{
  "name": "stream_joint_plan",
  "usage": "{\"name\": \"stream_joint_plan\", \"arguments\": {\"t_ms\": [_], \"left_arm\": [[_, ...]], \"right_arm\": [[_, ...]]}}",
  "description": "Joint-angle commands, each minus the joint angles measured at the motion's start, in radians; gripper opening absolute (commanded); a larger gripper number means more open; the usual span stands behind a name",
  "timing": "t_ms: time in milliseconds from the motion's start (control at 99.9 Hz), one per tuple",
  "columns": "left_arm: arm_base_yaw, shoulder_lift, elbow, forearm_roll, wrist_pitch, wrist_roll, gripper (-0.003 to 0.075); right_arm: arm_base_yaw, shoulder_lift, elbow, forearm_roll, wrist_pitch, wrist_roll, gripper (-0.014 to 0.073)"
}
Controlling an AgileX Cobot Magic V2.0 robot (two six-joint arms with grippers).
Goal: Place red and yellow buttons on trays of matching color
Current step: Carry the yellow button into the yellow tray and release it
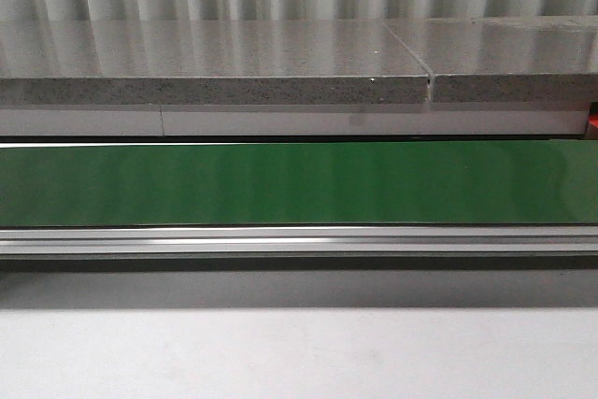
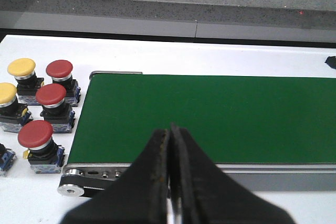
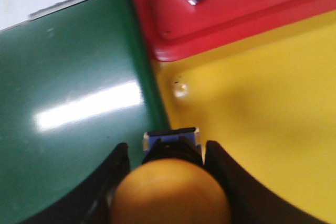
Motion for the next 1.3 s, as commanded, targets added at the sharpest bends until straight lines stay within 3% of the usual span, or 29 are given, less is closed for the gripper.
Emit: {"name": "stream_joint_plan", "arguments": {"t_ms": [0,160,730,820,1031,1291], "left_arm": [[-0.007,0.005,-0.027,0.000,-0.078,0.000,-0.0020],[-0.007,0.005,-0.027,0.000,-0.078,0.000,-0.0020],[-0.007,0.005,-0.027,0.000,-0.078,0.000,-0.0020],[-0.007,0.005,-0.027,0.000,-0.078,0.000,-0.0020],[-0.007,0.005,-0.027,0.000,-0.078,0.000,-0.0020],[-0.007,0.005,-0.027,0.000,-0.078,0.000,-0.0020]], "right_arm": [[-0.051,-0.035,0.010,-0.002,-0.095,0.010,0.0185],[-0.110,-0.008,0.074,-0.002,-0.219,0.048,0.0185],[-0.120,0.216,0.075,-0.001,-0.259,0.048,0.0192],[-0.120,0.221,0.075,-0.001,-0.259,0.048,0.0260],[-0.120,0.221,0.075,-0.001,-0.255,0.060,0.0554],[-0.119,0.166,0.074,-0.001,-0.254,0.074,0.0571]]}}
